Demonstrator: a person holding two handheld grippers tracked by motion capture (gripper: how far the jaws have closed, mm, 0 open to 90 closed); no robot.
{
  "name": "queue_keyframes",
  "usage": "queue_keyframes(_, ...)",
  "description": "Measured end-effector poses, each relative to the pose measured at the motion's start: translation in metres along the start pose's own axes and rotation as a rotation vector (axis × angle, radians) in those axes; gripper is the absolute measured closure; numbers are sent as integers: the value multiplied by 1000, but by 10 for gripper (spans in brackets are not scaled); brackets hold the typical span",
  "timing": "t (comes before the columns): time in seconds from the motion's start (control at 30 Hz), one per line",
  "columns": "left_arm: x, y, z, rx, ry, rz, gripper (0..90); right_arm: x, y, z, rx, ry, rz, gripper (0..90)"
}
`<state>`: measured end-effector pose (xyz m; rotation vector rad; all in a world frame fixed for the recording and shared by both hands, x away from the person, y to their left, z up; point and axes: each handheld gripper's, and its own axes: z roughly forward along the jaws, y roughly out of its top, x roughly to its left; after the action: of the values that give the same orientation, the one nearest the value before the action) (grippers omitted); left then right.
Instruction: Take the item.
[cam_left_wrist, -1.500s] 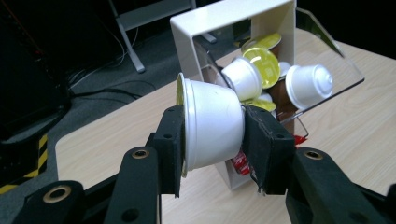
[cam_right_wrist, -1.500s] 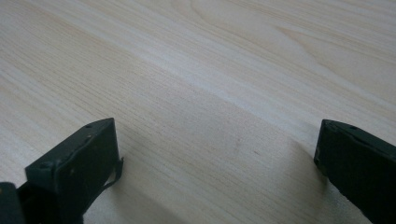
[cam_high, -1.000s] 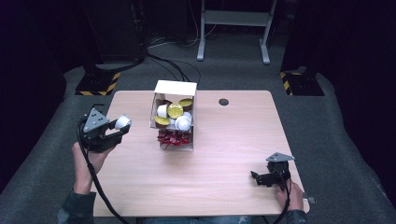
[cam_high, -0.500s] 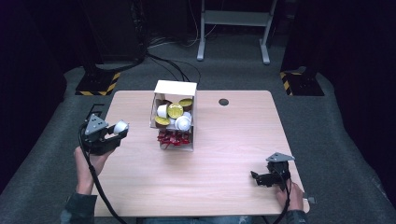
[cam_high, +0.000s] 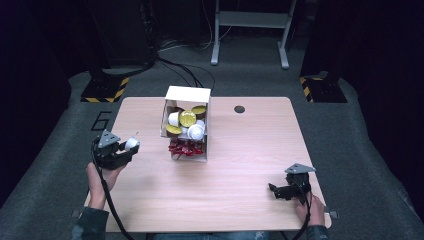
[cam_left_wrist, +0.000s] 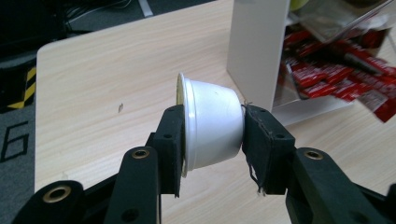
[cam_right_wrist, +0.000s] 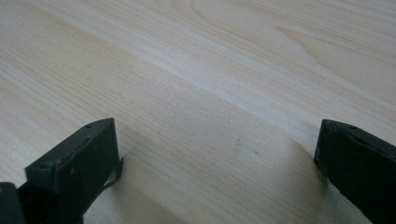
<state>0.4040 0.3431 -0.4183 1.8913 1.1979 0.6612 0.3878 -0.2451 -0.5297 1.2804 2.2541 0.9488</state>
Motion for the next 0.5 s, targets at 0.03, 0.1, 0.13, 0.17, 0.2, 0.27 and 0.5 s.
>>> queue_keyframes(0.03, 2, -3, 2, 6, -2, -10, 593, 0, 0, 0, 0, 0, -1, 0)
queue_keyframes(0.1, 4, -7, 5, 6, 0, -20, 593, 0, 0, 0, 0, 0, 0, 0)
queue_keyframes(0.13, 5, -9, 6, 17, -2, -23, 593, 0, 0, 0, 0, 0, 0, 0)
queue_keyframes(0.17, 7, -10, 7, 18, -3, -30, 593, 0, 0, 0, 0, 0, 0, 0)
queue_keyframes(0.2, 8, -12, 9, 16, -2, -38, 593, 0, 0, 0, 1, 1, -1, 0)
queue_keyframes(0.27, 9, -14, 13, 24, 2, -40, 593, 0, 0, 0, 0, 0, 0, 0)
queue_keyframes(0.5, 14, -28, 29, 66, 5, -50, 593, 0, 0, 0, 0, 0, 0, 0)
